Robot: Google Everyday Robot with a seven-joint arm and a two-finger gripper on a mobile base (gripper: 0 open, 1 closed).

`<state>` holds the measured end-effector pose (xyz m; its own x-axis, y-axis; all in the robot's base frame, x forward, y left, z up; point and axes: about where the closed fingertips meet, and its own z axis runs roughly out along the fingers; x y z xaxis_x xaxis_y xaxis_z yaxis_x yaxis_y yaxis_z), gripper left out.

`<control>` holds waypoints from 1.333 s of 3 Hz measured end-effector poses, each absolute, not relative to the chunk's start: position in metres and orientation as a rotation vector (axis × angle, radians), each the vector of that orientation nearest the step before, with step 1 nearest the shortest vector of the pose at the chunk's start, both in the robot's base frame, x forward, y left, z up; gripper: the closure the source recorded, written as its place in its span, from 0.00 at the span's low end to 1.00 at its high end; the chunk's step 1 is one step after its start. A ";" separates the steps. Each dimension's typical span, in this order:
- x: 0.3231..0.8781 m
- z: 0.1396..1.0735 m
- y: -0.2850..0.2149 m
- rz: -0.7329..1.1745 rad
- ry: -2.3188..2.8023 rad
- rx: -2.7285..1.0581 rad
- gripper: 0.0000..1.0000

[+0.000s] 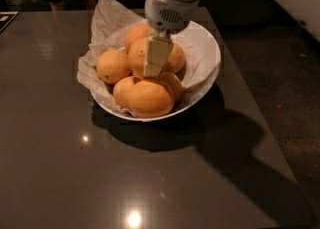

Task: Pick orange from white bowl

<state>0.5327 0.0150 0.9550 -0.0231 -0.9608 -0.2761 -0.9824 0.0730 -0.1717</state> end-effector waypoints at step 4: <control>0.429 1.037 -0.029 0.174 1.731 -1.780 1.00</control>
Offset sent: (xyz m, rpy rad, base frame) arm -0.0779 -0.0226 0.0816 0.2630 -0.1768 0.1388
